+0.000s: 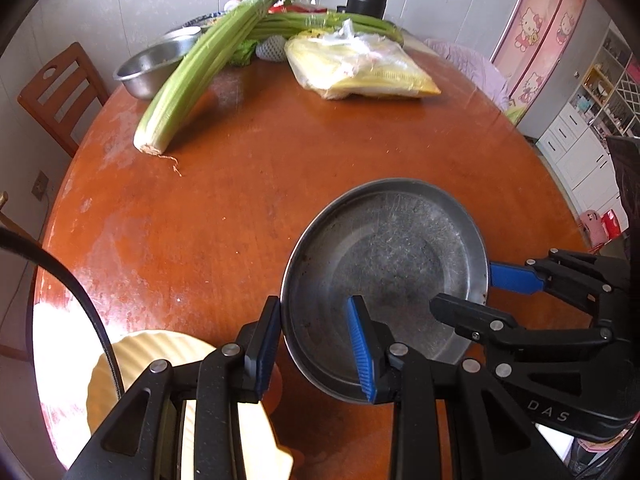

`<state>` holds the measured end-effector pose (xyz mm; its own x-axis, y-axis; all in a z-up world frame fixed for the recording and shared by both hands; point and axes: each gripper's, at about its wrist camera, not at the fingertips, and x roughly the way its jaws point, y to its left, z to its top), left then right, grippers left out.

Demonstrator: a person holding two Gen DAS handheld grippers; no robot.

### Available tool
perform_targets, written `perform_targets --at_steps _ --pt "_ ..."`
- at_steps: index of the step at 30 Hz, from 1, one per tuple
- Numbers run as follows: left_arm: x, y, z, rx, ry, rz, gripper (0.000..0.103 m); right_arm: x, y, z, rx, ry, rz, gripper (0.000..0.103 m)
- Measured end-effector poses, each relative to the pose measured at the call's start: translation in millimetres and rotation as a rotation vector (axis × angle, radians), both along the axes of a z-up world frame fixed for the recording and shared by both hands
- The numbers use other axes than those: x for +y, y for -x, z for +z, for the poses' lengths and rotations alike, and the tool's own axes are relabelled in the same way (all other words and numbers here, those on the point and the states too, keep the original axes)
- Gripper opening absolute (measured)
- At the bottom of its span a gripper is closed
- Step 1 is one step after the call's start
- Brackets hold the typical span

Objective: Organize plates and bowls
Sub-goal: 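Lift the steel tray and carry it over the yellow scalloped plate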

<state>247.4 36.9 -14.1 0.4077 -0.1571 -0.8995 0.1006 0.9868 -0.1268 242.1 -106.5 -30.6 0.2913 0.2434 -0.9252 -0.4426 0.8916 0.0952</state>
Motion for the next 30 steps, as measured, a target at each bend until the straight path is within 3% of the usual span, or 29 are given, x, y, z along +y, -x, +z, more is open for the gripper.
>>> perform_targets --at_steps 16,30 --pt "15 41 45 -0.112 0.007 0.045 0.033 11 34 46 -0.100 -0.050 0.049 0.046" --pt "65 88 72 -0.190 0.016 0.135 0.034 59 76 77 -0.167 -0.063 0.131 0.046"
